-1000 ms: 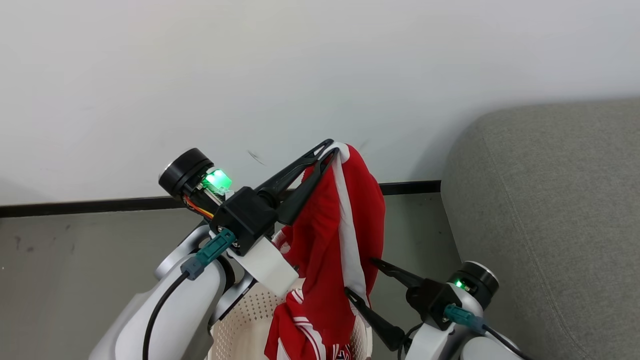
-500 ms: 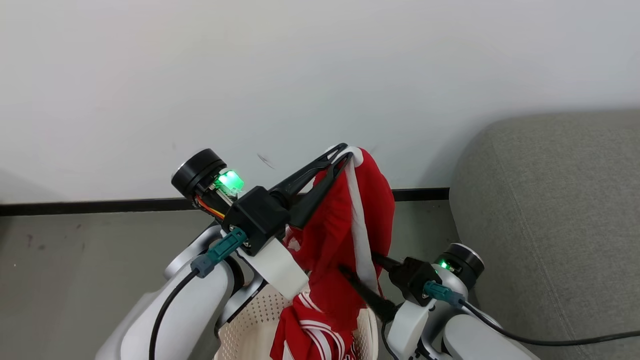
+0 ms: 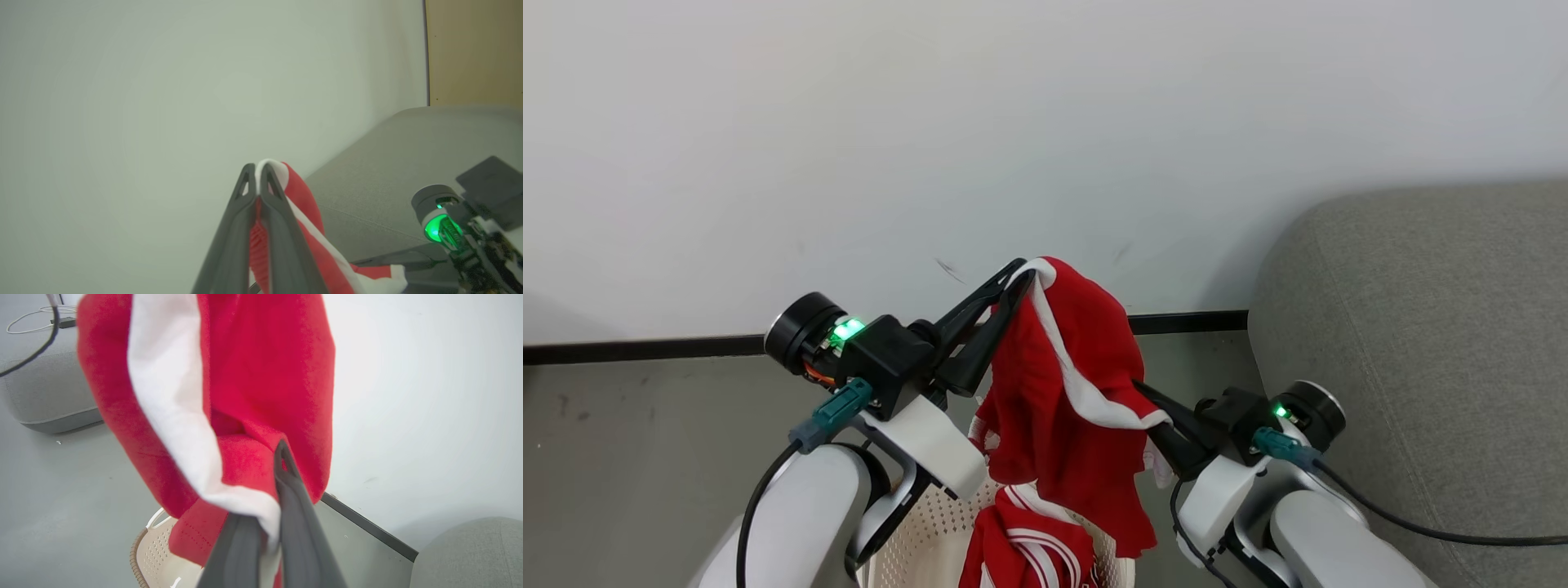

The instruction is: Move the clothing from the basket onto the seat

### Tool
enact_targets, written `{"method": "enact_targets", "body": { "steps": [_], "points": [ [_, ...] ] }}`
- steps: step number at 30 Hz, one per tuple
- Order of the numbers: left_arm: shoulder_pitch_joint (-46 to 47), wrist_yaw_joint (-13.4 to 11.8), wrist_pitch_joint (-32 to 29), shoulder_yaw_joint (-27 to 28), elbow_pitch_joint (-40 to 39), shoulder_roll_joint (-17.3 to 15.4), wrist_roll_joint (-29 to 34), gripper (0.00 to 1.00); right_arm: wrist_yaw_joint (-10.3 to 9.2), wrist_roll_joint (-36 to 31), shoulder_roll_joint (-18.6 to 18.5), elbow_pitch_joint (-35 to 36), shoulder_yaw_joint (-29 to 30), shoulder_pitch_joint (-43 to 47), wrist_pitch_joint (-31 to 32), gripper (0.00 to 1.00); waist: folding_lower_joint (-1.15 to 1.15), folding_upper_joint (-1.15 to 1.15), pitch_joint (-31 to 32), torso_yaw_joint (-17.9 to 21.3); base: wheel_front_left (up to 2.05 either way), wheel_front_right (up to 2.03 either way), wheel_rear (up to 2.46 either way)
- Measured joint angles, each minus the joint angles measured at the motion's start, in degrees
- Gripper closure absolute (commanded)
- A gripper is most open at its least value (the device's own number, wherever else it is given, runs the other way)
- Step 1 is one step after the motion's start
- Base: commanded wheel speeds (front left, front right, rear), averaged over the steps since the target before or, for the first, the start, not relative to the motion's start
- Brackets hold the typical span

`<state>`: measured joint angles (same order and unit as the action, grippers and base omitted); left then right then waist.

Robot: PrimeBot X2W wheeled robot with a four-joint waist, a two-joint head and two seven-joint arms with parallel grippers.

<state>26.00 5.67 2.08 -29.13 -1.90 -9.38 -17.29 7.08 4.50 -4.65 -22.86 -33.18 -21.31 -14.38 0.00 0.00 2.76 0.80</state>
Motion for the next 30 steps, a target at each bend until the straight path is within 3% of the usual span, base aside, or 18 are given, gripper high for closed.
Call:
{"method": "enact_targets", "body": {
  "steps": [4,5,6,7,8,9,22,30],
  "points": [
    [-3.0,-1.2,0.9,1.4,0.7,0.5,-2.1,1.0,0.0,1.3,-0.2,3.1,4.7,0.9,0.0,1.0,0.0,0.0,0.1,0.7,0.0,0.0,0.0],
    [-3.9,-1.3,1.2,1.5,0.9,0.7,-2.5,0.94,0.0,1.6,-0.6,3.9,6.2,1.3,0.0,1.0,0.0,0.0,0.1,0.9,0.0,0.0,0.0],
    [-4.9,-1.5,1.4,1.5,1.0,0.9,-3.0,0.74,0.0,1.7,-1.1,4.5,7.6,1.5,0.0,1.0,0.0,0.0,0.1,1.1,0.0,0.0,0.0],
    [-5.9,-1.6,1.6,1.5,1.2,1.2,-3.6,0.63,0.0,1.7,-1.8,5.3,9.1,1.5,0.0,1.0,0.0,0.0,0.1,1.3,0.0,0.0,0.0],
    [-6.8,-1.6,1.7,1.5,1.4,1.5,-4.1,0.25,0.0,1.7,-2.5,6.0,10.5,1.6,0.0,1.0,0.0,0.0,0.1,1.5,0.0,0.0,0.0],
    [-7.6,-1.6,2.0,1.3,1.6,1.7,-4.4,0.0,0.0,1.7,-3.1,6.7,11.8,1.6,0.0,1.0,0.0,0.0,0.1,1.7,0.0,0.0,0.0],
    [-12.7,-1.6,4.9,0.0,2.8,2.1,-5.4,0.0,0.0,1.4,-7.9,14.3,23.9,2.7,0.0,1.0,0.0,0.0,-0.5,4.1,0.0,0.0,0.0],
    [-15.5,-1.1,6.5,-2.9,3.0,3.3,-5.9,0.0,0.0,0.3,-8.7,17.2,29.2,7.3,-0.1,1.0,0.0,0.0,-0.6,5.7,0.0,0.0,0.0]
  ]
}}
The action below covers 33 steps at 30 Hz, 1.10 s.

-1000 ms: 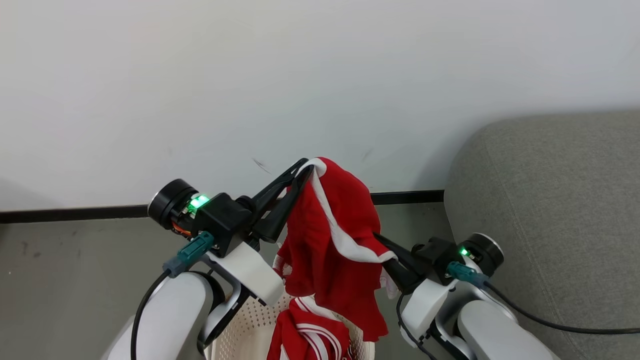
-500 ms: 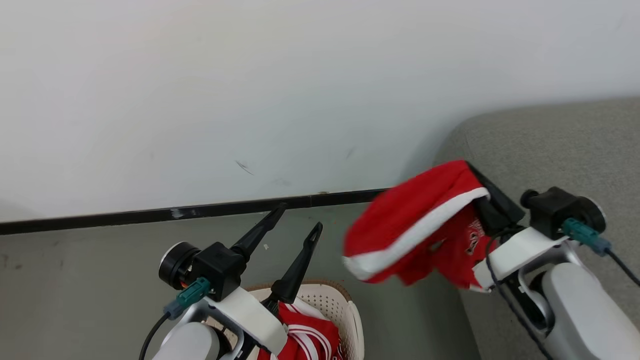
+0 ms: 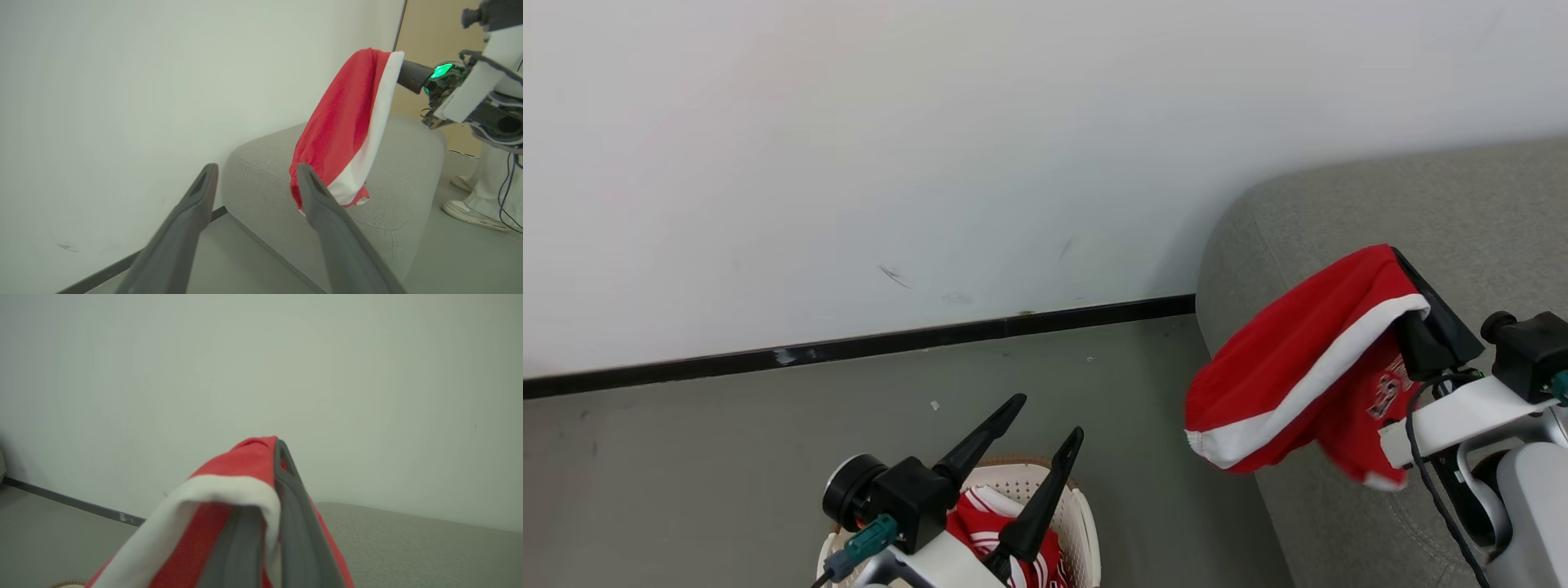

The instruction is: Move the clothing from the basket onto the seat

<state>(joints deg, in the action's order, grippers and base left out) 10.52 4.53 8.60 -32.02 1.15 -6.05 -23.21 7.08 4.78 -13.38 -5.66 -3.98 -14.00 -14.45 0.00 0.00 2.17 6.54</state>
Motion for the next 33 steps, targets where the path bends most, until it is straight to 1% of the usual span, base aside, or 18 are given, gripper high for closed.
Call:
{"method": "enact_targets", "body": {
  "steps": [7,9,23,31,33],
  "points": [
    [-0.6,0.3,1.1,-1.7,0.0,0.6,-0.1,0.0,0.0,-0.3,0.5,2.3,2.8,3.3,0.0,1.0,0.0,0.0,-0.1,1.6,0.0,0.0,0.0],
    [-0.7,0.7,1.3,-2.4,0.0,0.7,-0.5,0.0,0.0,-0.4,0.8,3.1,3.5,4.4,0.0,1.0,0.0,0.0,-0.1,2.3,0.0,0.0,0.0],
    [-1.5,1.2,2.7,-6.2,0.1,1.7,-1.1,0.0,0.0,-1.1,2.9,7.4,8.9,12.0,0.0,1.0,0.0,0.0,-0.8,7.4,0.0,0.0,0.0],
    [-1.5,1.2,3.1,-6.3,-0.1,1.8,-1.0,0.0,0.0,-1.1,2.8,9.0,8.6,12.6,0.0,1.0,0.0,0.0,-1.7,10.2,0.0,0.0,0.0],
    [-1.5,1.1,3.2,-6.2,-0.3,1.9,-0.9,0.0,0.0,-0.2,2.6,8.9,8.1,12.3,0.0,1.0,0.0,0.0,-2.1,10.7,0.0,0.0,0.0]
  ]
}}
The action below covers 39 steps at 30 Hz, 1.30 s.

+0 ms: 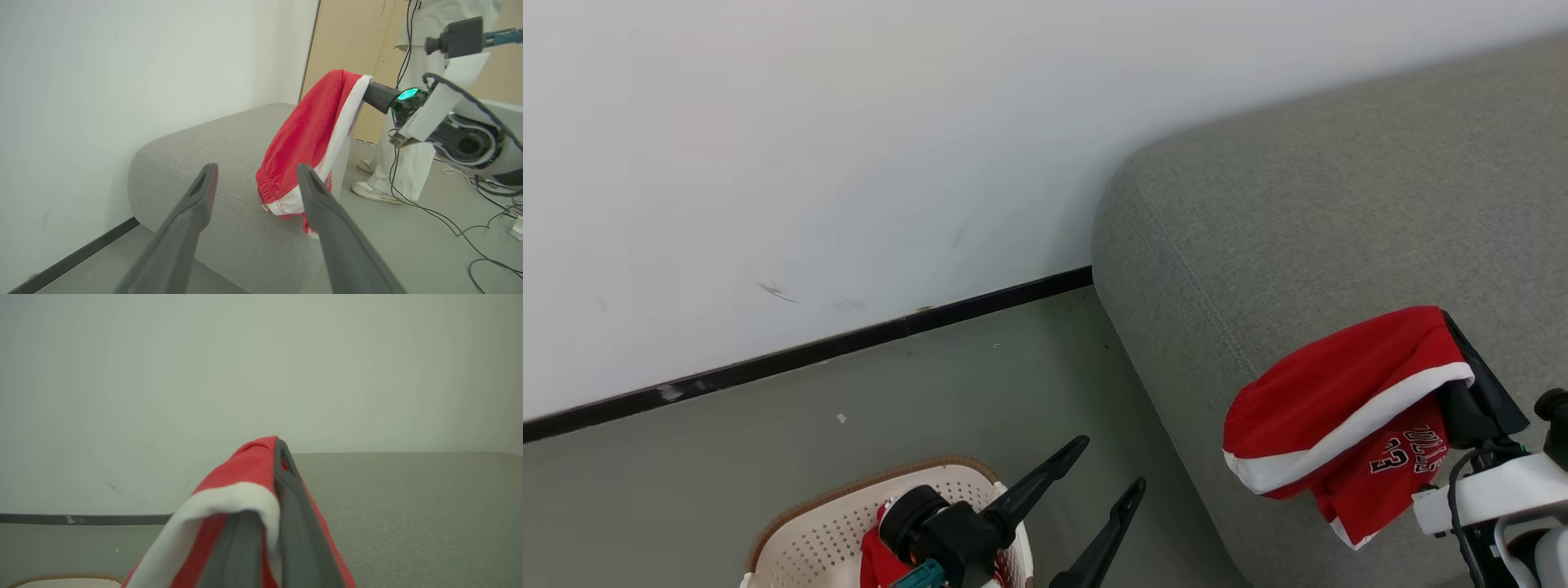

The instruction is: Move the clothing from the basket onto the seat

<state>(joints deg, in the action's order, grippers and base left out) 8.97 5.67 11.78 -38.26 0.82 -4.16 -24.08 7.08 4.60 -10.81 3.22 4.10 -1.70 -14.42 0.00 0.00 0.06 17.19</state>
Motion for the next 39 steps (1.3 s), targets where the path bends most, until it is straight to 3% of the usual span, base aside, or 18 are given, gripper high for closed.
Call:
{"method": "enact_targets", "body": {
  "steps": [5,14,23,39],
  "points": [
    [0.0,-0.5,0.3,0.0,-0.9,0.0,0.4,0.0,0.0,2.0,-2.0,-1.5,-1.8,-4.0,1.2,1.0,0.0,0.0,-1.5,0.6,0.0,0.0,0.0],
    [0.7,-1.6,0.3,0.0,-3.5,0.0,2.7,0.0,0.0,8.5,-7.7,-6.5,-1.0,-21.9,7.7,1.0,0.0,0.0,-5.1,0.8,0.0,0.0,0.0],
    [4.1,-2.5,-0.5,0.7,-6.5,0.0,3.8,0.0,0.0,10.5,-14.1,-12.8,5.0,-40.1,11.7,1.0,0.0,0.0,-9.6,0.2,0.0,0.0,0.0],
    [7.2,-4.0,-3.5,1.2,-10.8,-1.8,7.3,0.0,0.0,7.8,-18.9,-28.1,9.4,-46.8,11.3,1.0,0.0,0.0,-17.5,-3.1,0.0,0.0,0.0]
  ]
}}
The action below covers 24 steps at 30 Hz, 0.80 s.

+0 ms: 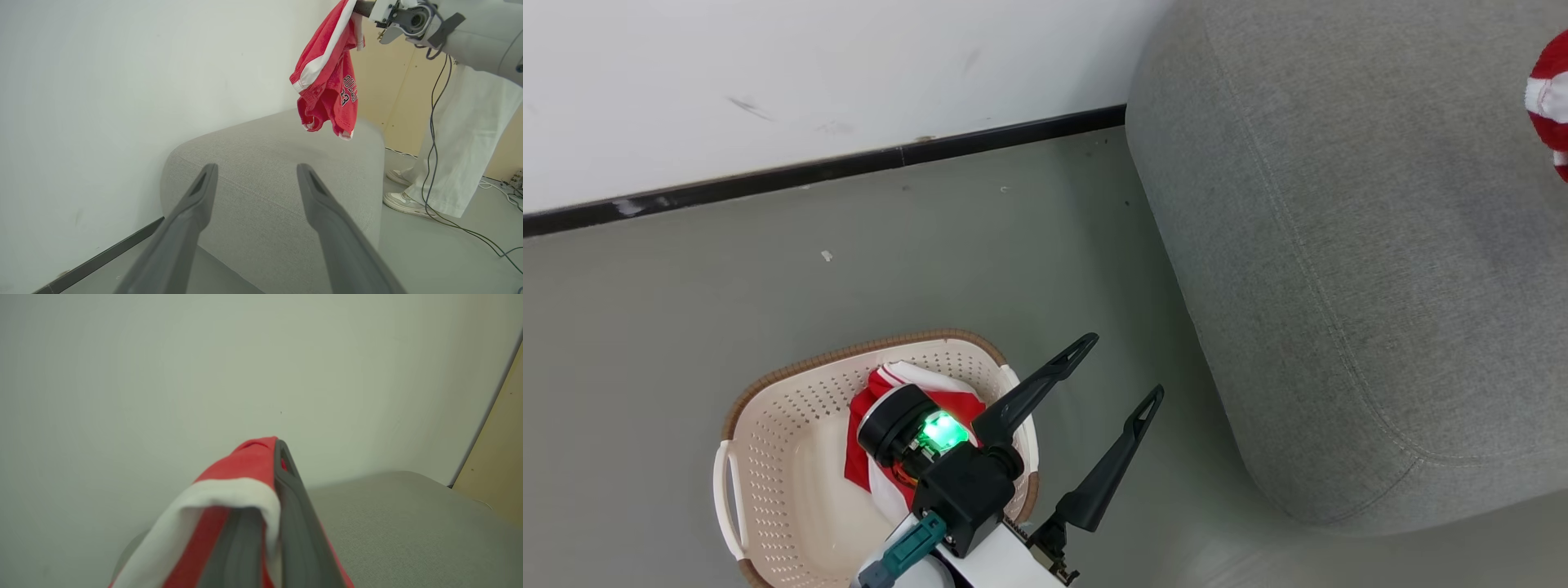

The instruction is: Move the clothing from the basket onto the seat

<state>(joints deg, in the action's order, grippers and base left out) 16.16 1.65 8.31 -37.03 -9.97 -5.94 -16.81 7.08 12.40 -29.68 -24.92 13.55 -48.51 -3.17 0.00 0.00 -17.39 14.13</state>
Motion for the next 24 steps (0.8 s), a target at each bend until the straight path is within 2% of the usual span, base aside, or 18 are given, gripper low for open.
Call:
{"method": "enact_targets", "body": {
  "steps": [6,9,12,17,24],
  "points": [
    [2.1,0.0,-0.7,-0.4,-0.9,-0.1,1.3,0.0,0.0,-1.9,-2.2,-2.4,2.8,-0.1,-3.1,1.0,0.0,0.0,-2.5,-1.3,0.0,0.0,0.0],
    [2.7,0.1,-1.0,-0.6,-1.2,0.0,1.3,0.0,0.0,-1.9,-1.6,-3.6,3.0,0.1,-5.1,1.0,0.0,0.0,-3.7,-1.9,0.0,0.0,0.0],
    [3.7,0.5,-1.2,-0.6,-1.4,0.0,1.4,0.0,0.0,-1.9,0.1,-5.9,4.5,1.5,-6.7,1.0,0.0,0.0,-4.8,-2.4,0.0,0.0,0.0],
    [5.4,1.0,-1.2,-0.6,-1.5,0.0,1.8,0.0,0.0,-0.7,5.6,-9.6,6.4,7.5,-9.4,1.0,0.0,0.0,-6.7,-3.0,0.0,0.0,0.0],
    [6.4,1.1,-1.1,0.3,-0.8,-0.9,1.9,0.0,0.0,-0.3,10.7,-11.8,3.7,10.8,-10.0,1.0,0.01,0.0,-7.9,-2.6,0.0,0.0,0.0]
  ]
}}
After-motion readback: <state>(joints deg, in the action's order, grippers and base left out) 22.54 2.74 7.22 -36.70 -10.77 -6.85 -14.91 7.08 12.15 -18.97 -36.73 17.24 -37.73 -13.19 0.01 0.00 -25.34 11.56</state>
